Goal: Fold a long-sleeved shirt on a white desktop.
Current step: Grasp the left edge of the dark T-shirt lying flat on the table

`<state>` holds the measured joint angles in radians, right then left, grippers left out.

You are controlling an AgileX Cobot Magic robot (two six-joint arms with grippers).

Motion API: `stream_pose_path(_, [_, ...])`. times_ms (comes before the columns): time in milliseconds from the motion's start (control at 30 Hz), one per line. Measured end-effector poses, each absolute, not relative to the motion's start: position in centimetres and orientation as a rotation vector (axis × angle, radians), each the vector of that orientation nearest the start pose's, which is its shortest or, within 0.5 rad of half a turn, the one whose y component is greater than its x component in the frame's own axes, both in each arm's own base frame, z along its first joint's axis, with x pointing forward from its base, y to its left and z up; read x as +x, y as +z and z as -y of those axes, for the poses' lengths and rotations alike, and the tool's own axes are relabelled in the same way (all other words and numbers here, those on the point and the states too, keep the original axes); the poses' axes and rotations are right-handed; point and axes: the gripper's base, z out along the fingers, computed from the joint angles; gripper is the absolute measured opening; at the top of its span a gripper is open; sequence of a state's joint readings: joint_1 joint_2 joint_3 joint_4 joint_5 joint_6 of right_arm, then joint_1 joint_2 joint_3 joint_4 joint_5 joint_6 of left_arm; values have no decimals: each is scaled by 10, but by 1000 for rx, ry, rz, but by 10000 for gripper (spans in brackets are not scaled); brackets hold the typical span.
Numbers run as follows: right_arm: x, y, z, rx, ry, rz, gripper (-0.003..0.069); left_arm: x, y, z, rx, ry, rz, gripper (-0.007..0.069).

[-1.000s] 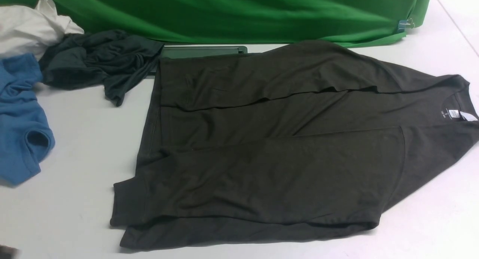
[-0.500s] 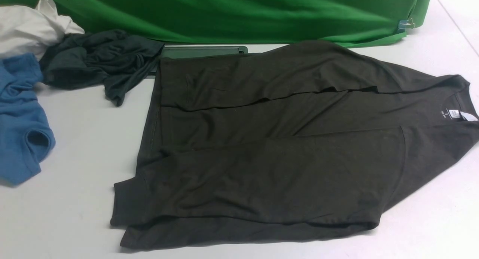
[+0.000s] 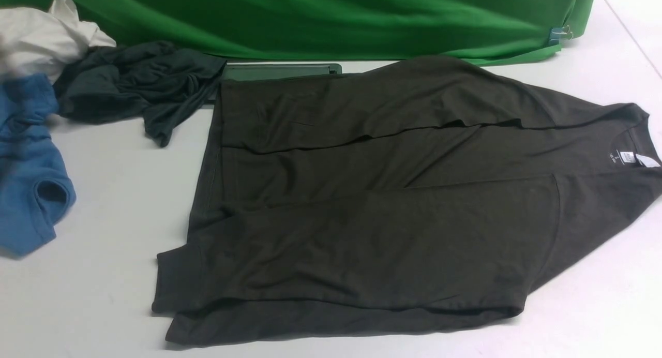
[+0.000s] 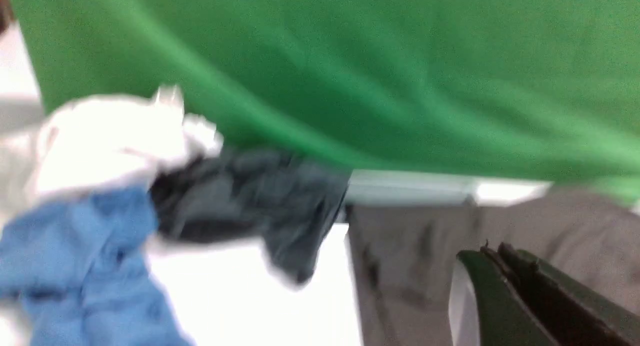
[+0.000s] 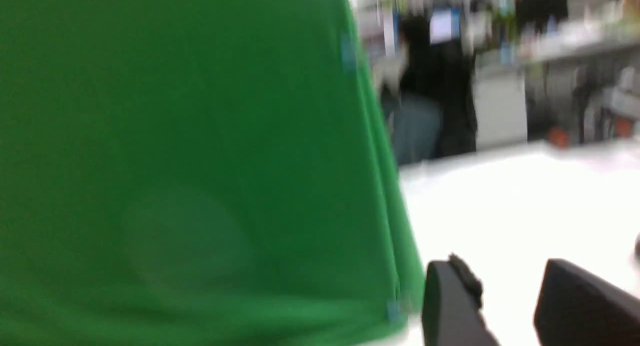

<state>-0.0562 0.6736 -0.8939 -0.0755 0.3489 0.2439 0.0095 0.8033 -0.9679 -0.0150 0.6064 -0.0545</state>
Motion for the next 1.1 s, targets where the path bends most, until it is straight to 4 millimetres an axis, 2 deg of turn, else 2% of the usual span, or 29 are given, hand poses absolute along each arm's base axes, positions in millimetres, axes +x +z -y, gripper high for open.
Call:
stream_pose_path(67, [139, 408, 3, 160, 98, -1685, 240, 166, 384, -1, -74, -47, -2031, 18])
stream_pose_path(100, [145, 399, -3, 128, 118, -1740, 240, 173, 366, 0, -103, -79, -2122, 18])
stream_pose_path(133, [145, 398, -4, 122, 122, -1746, 240, 174, 365, 1, -109, -85, -2132, 18])
stream_pose_path(167, [151, 387, -11, 84, 147, -1813, 240, 179, 347, 2, -147, -123, -2228, 20])
stream_pose_path(200, [152, 385, -13, 73, 154, -1832, 240, 181, 339, 3, -163, -140, -2276, 20])
stream_pose_path(233, [156, 372, -23, 14, 186, -1919, 240, 189, 317, 6, -217, -185, -2406, 23])
stream_pose_path(333, [161, 358, -37, -64, 215, -2036, 240, 201, 285, 7, -286, -215, -2598, 41])
stream_pose_path(367, [161, 357, -39, -76, 221, -2043, 240, 202, 284, 7, -291, -215, -2606, 43])
stream_pose_path(433, [164, 350, -48, -132, 234, -2108, 240, 214, 267, 8, -326, -219, -2691, 72])
stream_pose_path(567, [168, 335, -67, -271, 247, -2211, 240, 236, 230, 8, -352, -209, -2827, 190])
stream_pose_path(600, [168, 333, -71, -298, 251, -2226, 240, 242, 221, 8, -336, -209, -2848, 246])
stream_pose_path(633, [169, 332, -72, -302, 252, -2229, 240, 243, 221, 8, -332, -209, -2844, 255])
stream_pose_path(700, [168, 330, -77, -335, 262, -2239, 240, 252, 208, 9, -306, -219, -2855, 323])
stream_pose_path(733, [167, 330, -80, -352, 268, -2241, 240, 259, 201, 10, -261, -229, -2838, 388])
stream_pose_path(867, [167, 328, -82, -370, 271, -2248, 240, 277, 180, 9, -229, -224, -2801, 489])
stream_pose_path(1000, [166, 327, -82, -373, 265, -2263, 240, 283, 163, 9, -232, -224, -2829, 491])
stream_pose_path(1100, [165, 326, -81, -376, 256, -2287, 240, 286, 155, 10, -179, -236, -2845, 393])
